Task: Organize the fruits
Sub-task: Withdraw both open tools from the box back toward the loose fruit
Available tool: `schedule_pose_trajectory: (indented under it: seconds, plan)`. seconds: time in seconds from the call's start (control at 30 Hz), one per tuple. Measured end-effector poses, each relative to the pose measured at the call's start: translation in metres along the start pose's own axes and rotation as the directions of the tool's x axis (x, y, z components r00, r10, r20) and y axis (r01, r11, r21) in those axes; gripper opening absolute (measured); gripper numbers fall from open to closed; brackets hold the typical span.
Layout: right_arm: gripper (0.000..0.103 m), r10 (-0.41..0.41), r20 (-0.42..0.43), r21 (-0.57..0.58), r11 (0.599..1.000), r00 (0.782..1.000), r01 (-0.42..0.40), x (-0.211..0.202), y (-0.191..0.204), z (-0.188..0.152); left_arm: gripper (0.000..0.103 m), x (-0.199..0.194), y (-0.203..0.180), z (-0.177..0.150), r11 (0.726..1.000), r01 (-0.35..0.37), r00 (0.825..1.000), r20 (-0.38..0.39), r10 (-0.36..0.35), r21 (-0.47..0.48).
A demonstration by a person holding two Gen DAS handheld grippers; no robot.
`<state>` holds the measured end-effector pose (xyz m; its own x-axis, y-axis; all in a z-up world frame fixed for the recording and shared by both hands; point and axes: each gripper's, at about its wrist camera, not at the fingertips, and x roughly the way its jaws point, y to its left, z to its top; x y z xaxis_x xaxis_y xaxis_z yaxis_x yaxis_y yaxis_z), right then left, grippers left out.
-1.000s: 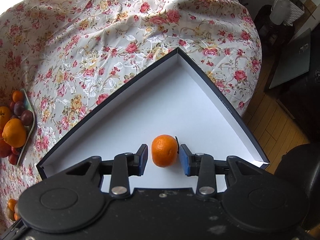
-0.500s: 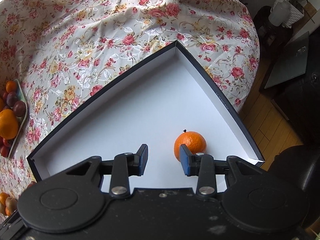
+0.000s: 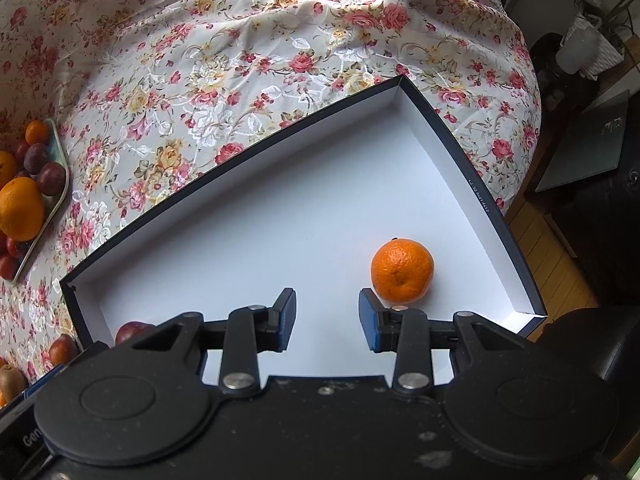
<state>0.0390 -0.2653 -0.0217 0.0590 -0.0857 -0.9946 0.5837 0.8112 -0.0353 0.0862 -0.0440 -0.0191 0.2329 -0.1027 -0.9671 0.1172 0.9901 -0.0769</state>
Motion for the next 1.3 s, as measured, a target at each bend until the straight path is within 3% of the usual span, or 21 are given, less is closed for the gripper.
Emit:
schedule_pose_trajectory:
  seconds: [0.5, 1.3]
  plan:
    - [0.037, 0.001, -0.011, -0.089, 0.996, 1.000, -0.002, -0.003, 0.055, -0.014, 0.060, -0.010, 0.060, 0.006, 0.995, -0.016, 1.000, 0.010, 0.017, -0.094]
    - [0.037, 0.079, -0.011, -0.256, 0.963, 0.997, -0.079, -0.015, 0.178, -0.053, 0.060, -0.034, 0.187, 0.002, 0.963, -0.135, 0.986, 0.068, 0.155, -0.235]
